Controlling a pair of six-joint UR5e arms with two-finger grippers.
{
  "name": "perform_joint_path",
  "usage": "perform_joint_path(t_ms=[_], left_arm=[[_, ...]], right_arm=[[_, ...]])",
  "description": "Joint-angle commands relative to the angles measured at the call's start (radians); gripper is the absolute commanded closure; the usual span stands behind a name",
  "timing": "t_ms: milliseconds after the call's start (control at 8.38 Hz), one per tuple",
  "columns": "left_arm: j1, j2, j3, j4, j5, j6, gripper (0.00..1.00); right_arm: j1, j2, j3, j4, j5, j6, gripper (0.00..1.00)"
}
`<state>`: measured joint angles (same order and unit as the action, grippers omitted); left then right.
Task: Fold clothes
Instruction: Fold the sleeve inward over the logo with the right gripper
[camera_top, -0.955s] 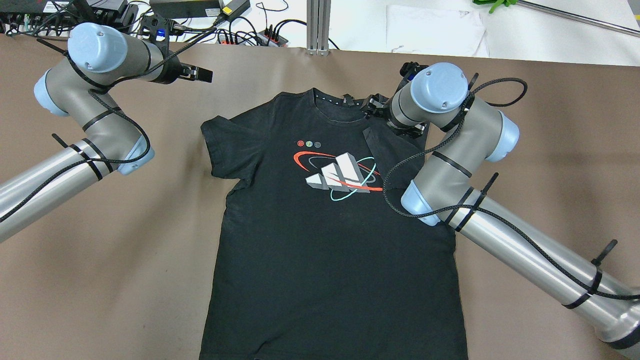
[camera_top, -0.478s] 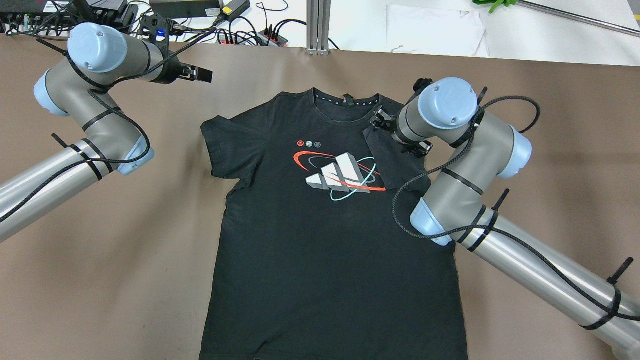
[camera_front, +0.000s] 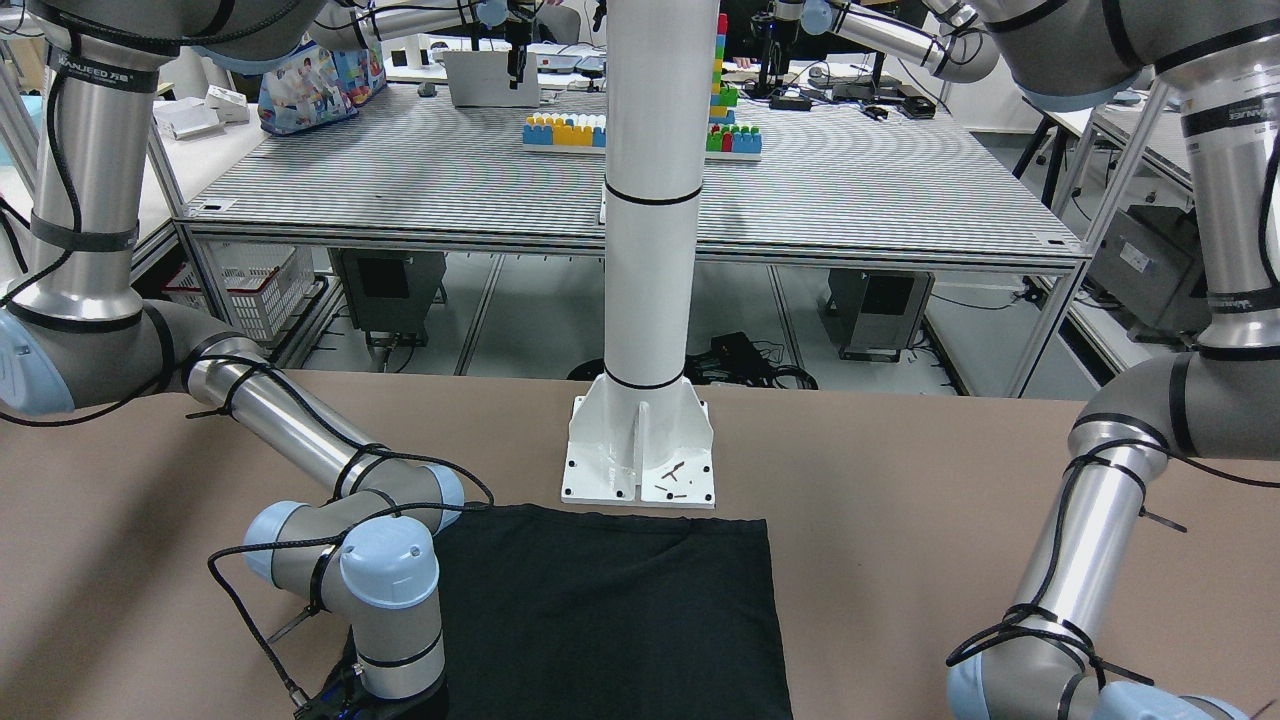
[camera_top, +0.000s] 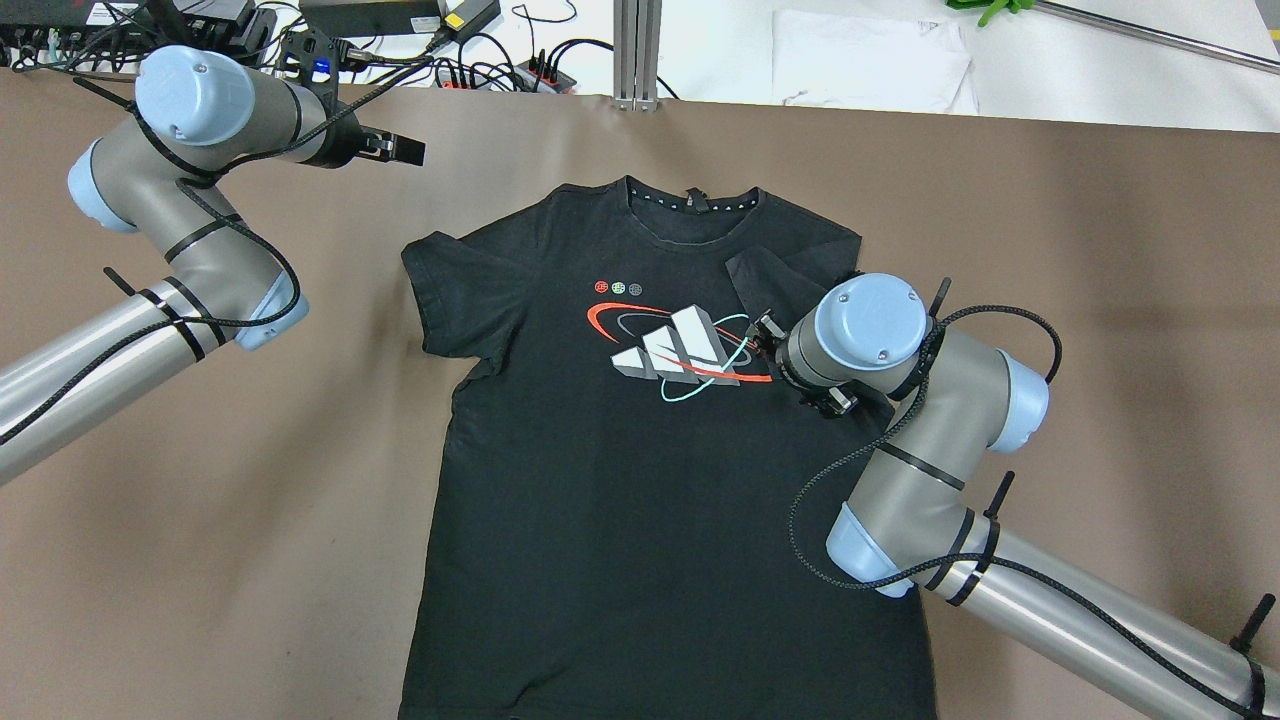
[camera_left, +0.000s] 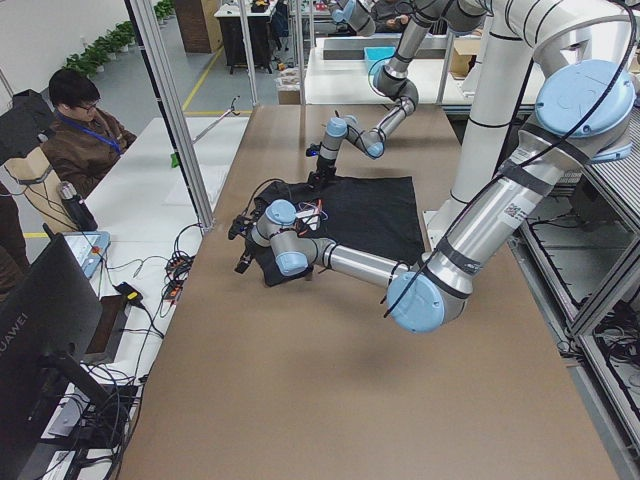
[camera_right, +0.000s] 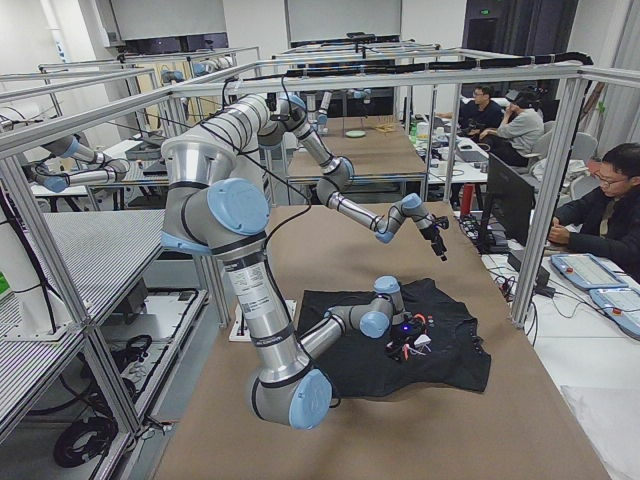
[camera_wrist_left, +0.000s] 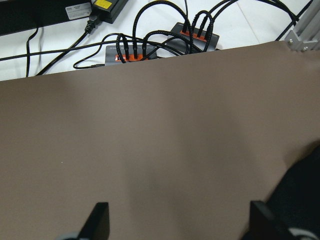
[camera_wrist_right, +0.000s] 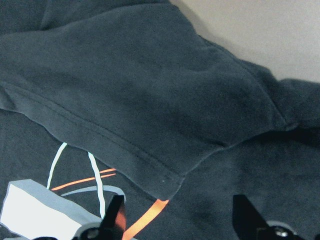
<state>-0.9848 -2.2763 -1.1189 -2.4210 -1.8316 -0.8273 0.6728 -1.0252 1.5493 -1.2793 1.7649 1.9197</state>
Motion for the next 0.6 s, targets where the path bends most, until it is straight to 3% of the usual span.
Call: perform_joint_path(t_ms=[0, 478], left_arm=[[0.0, 0.001, 0.001, -0.001, 0.0, 0.001, 0.0], [0.012, 0.003, 0.001, -0.001, 0.0, 0.001, 0.0]], right_arm=[[-0.002, -0.003, -0.011, -0.008, -0.025, 0.007, 0.32], [-0.004, 0.004, -0.022, -0.008, -0.047, 0.001, 0.36]])
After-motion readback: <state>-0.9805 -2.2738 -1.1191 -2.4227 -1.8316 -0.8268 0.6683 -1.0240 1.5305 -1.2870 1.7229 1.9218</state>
